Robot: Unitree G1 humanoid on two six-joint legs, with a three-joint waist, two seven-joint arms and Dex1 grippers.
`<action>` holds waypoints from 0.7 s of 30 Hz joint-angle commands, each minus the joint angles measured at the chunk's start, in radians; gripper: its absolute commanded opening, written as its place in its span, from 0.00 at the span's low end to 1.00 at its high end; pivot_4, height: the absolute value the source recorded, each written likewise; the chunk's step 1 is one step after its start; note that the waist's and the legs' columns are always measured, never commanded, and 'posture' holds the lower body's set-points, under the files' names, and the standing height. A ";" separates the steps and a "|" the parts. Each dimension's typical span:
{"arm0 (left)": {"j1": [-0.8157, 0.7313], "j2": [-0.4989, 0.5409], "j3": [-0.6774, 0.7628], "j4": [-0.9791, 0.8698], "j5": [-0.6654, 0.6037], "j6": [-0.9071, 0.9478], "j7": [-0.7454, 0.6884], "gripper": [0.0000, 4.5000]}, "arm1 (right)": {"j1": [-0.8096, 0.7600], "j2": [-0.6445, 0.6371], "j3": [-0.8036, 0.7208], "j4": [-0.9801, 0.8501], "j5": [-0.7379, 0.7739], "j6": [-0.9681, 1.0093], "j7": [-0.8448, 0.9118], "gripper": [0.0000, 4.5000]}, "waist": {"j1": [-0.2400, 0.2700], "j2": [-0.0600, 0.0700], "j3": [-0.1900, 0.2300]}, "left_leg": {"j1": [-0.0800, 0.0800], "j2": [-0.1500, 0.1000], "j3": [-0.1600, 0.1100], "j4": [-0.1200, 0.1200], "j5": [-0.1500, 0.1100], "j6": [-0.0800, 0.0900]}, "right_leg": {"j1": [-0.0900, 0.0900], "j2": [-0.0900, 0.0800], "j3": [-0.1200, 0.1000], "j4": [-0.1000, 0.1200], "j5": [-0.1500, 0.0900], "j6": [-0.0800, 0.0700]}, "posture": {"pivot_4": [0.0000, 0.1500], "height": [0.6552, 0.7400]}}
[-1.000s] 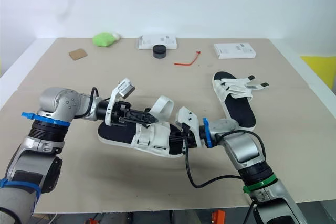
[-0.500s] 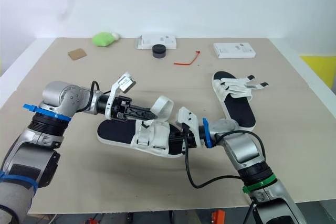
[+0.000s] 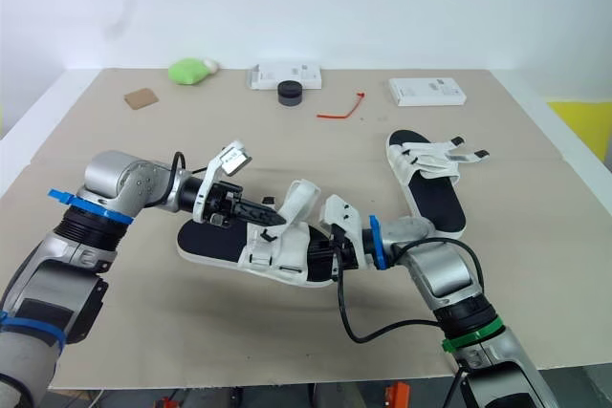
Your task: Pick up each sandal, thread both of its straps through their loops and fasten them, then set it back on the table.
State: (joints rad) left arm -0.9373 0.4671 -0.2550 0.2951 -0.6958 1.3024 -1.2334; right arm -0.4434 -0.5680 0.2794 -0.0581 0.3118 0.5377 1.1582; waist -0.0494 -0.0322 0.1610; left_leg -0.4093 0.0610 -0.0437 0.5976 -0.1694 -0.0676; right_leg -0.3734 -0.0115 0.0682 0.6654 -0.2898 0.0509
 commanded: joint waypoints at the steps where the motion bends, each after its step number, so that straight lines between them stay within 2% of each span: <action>1: -0.054 -0.056 0.099 -0.009 -0.055 0.092 0.068 0.01 | 0.027 -0.003 0.039 0.041 -0.035 0.034 -0.022 0.00 | 0.000 -0.001 0.000 | 0.000 0.000 0.000 0.000 0.000 0.000 | 0.000 0.000 0.000 0.000 0.000 0.000 | 1.00 1.00; 6: -0.006 -0.110 0.165 -0.047 -0.079 0.222 0.190 0.01 | 0.039 -0.001 0.034 0.028 -0.032 0.040 -0.031 0.00 | -0.002 0.000 0.000 | 0.000 0.000 0.000 0.000 0.000 0.000 | 0.000 0.001 0.000 0.000 0.000 0.000 | 1.00 1.00; 11: 0.118 -0.095 0.122 -0.175 -0.058 0.201 0.267 0.01 | 0.054 -0.003 0.027 0.014 -0.028 0.046 -0.037 0.00 | -0.001 -0.001 0.000 | 0.000 0.000 0.000 -0.002 0.000 0.000 | 0.000 0.001 0.001 0.000 0.000 0.000 | 1.00 1.00; 15: 0.159 -0.152 0.161 -0.209 -0.046 0.167 0.360 0.01 | 0.056 -0.001 0.026 0.012 -0.030 0.049 -0.039 0.00 | 0.003 -0.001 0.001 | 0.001 0.000 -0.001 -0.001 0.000 0.000 | 0.001 0.001 0.000 0.000 0.000 0.000 | 1.00 1.00; 18: 0.151 -0.230 0.243 -0.187 -0.063 0.182 0.433 0.01 | 0.054 0.001 0.029 0.013 -0.031 0.049 -0.039 0.00 | 0.003 -0.002 0.001 | 0.001 0.000 0.000 0.000 0.000 0.000 | 0.002 0.000 0.001 0.000 0.000 0.001 | 1.00 1.00; 21: 0.155 -0.256 0.273 -0.198 -0.077 0.201 0.464 0.01 | 0.051 0.003 0.030 0.016 -0.031 0.048 -0.039 0.00 | 0.003 -0.002 0.001 | 0.001 0.000 0.000 0.001 0.000 0.000 | 0.002 0.000 0.001 0.000 0.001 0.002 | 1.00 1.00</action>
State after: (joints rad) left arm -0.7749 0.2329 0.0073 0.1124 -0.7481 1.5035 -0.7828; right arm -0.4177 -0.5643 0.2612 -0.0823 0.3118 0.5504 1.1345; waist -0.0469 -0.0338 0.1618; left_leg -0.4087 0.0608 -0.0441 0.5990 -0.1696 -0.0678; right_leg -0.3714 -0.0111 0.0692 0.6653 -0.2889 0.0526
